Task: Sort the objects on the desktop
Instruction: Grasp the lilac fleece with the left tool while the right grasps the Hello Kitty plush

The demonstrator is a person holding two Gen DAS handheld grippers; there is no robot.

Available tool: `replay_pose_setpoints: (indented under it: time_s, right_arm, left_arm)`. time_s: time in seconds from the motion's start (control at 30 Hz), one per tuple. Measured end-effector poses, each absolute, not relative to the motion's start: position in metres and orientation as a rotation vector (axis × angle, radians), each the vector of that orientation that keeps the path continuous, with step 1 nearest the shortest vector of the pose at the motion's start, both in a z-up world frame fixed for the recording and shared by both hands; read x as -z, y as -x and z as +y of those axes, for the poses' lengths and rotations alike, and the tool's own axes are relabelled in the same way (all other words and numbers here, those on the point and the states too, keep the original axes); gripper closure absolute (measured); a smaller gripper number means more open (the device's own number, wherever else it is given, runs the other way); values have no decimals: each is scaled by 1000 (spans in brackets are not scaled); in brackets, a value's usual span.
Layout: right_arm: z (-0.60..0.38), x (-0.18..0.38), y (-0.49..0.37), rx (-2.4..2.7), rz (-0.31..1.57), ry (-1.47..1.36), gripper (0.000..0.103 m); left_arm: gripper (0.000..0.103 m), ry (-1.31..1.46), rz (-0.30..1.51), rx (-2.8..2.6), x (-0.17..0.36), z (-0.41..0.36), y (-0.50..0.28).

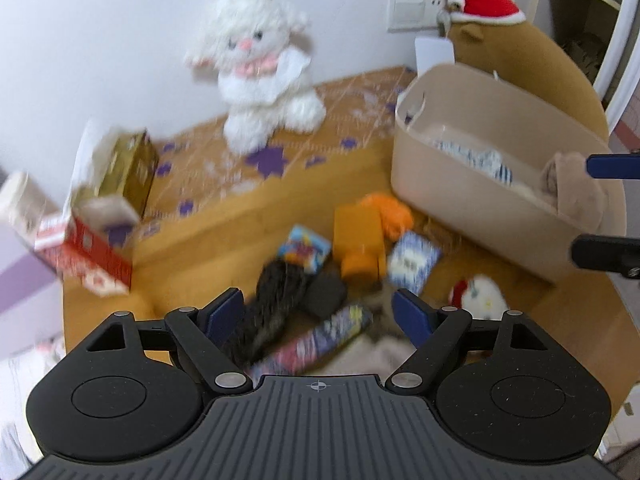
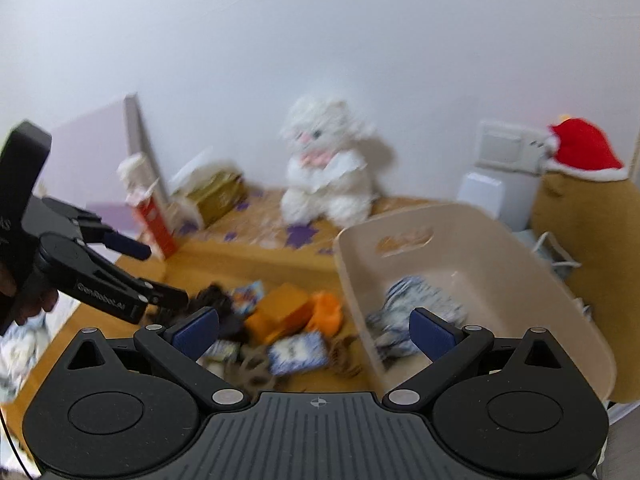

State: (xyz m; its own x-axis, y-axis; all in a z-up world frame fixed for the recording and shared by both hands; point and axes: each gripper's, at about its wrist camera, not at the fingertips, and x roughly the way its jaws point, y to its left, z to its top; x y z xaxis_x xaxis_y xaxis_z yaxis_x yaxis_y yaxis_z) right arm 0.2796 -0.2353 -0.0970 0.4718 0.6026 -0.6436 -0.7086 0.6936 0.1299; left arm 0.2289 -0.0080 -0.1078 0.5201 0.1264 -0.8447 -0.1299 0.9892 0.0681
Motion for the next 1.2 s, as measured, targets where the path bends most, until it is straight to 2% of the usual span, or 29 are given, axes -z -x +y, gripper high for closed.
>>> replay_pose_setpoints:
  time_s: [0.3,0.67,1.07,1.2]
  right_arm:
    - [-222,148,-249,-851,864,239,0]
    - [-217,198,-256,-786,1010,207,0]
    - [-206,241,-275,-695,1066,184,0]
    - [-197,248,-278,-690,1076,215,5]
  left_arm:
    - [19,11,1088,-130,143,-21,-193]
    - [19,-21,1128,-102,165,-30,-201]
    - [19,-57,1142,-22,186,-36,-214]
    - [19,-57,1137,-8,191,-38,-219]
